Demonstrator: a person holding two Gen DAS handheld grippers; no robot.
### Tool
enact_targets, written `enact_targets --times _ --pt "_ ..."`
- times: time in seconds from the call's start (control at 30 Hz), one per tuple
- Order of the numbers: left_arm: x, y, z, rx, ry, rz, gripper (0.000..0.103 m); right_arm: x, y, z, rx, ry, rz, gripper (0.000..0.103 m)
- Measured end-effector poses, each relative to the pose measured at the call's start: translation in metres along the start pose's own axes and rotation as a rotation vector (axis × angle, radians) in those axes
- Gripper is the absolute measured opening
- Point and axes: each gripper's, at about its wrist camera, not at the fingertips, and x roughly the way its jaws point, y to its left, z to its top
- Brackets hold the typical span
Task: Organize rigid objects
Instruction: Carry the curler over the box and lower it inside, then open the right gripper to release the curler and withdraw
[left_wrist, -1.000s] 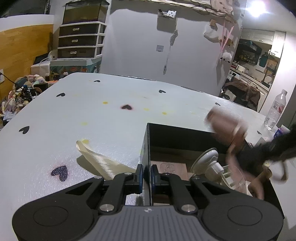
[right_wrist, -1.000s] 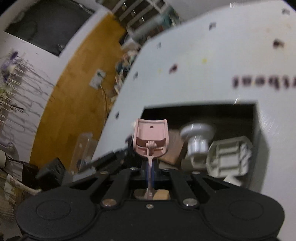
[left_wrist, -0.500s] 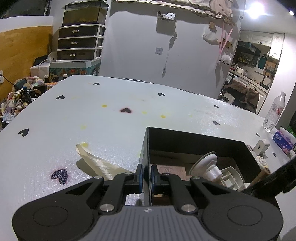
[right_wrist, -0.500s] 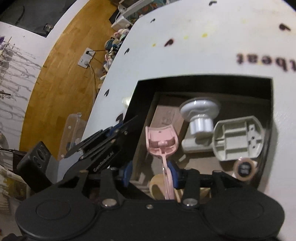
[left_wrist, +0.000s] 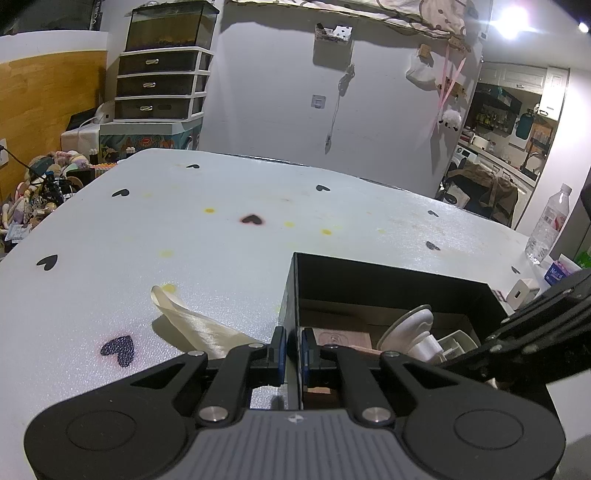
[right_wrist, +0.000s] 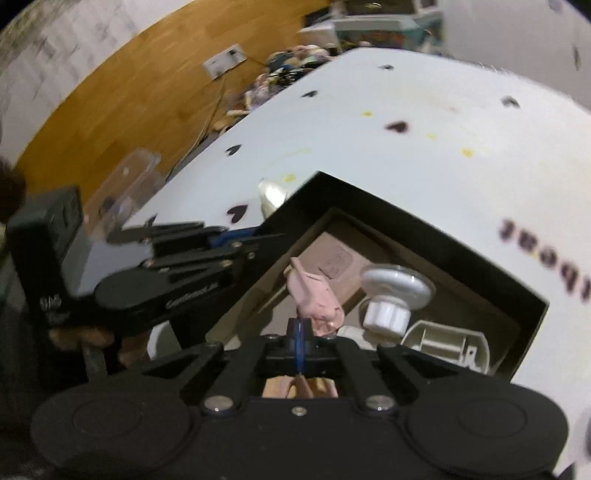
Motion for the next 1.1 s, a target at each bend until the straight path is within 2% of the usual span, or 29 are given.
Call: enact_targets --times 0.03,0.07,0.1,0.3,0.37,0.43,0.47,0.53,0.63,0.7,0.8,0.83,0.87,0.9,0.97,1.1 --pt "0.0 0.0 0.0 -0.001 0.0 -0.001 0.008 -0.002 0.003 0.001 -0.012 -0.012 -0.024 0.023" --pt "0.0 0.0 0.0 -0.002 0.0 -0.001 0.008 -0.003 0.006 0.002 -0.022 -0.027 -0.036 0.033" --pt "0.0 0.001 0.0 -0.002 0.0 -0.001 0.008 -0.004 0.008 0.002 -0.037 -0.04 -0.045 0.034" --pt "0.0 0.001 -0.001 -0.001 0.002 -0.001 0.008 0.009 0.021 0.006 -0.148 -0.073 -0.141 0.035" --pt "0.001 0.001 -0.001 -0.001 0.002 -0.002 0.008 0.019 0.021 0.008 -0.174 -0.081 -0.147 0.029" --pt "0.001 0.001 -0.001 -0.003 0.002 -0.002 0.008 0.023 0.02 0.008 -0.189 -0.078 -0.09 0.02" --pt "0.001 0.001 -0.001 -0.004 0.003 -0.003 0.008 0.025 0.022 0.008 -0.203 -0.077 -0.066 0.019" --pt "0.002 0.001 -0.001 -0.008 0.004 -0.004 0.008 0.028 0.027 0.007 -0.236 -0.059 0.005 0.019" --pt "0.003 0.002 0.0 -0.011 0.007 -0.003 0.008 0.033 0.033 0.004 -0.284 -0.033 0.043 0.02" --pt "0.004 0.002 0.0 -0.01 0.008 -0.001 0.009 0.036 0.034 0.002 -0.288 -0.003 0.102 0.019" --pt "0.004 0.001 0.0 -0.01 0.008 -0.001 0.009 0.035 0.038 0.0 -0.29 -0.006 0.172 0.02" --pt "0.004 0.001 0.0 -0.01 0.009 0.0 0.009 0.035 0.039 0.0 -0.284 0.0 0.194 0.028" --pt "0.005 0.001 0.0 -0.009 0.01 0.001 0.009 0.033 0.04 -0.001 -0.285 0.001 0.196 0.044" --pt "0.006 0.001 0.0 -0.009 0.011 0.002 0.009 0.03 0.041 -0.003 -0.295 -0.008 0.169 0.05" --pt "0.006 0.001 0.0 -0.008 0.012 0.004 0.009 0.023 0.041 -0.005 -0.302 -0.038 0.105 0.053" --pt "0.006 0.001 0.001 -0.01 0.012 0.003 0.009 0.003 0.026 -0.009 -0.237 -0.082 0.075 0.052"
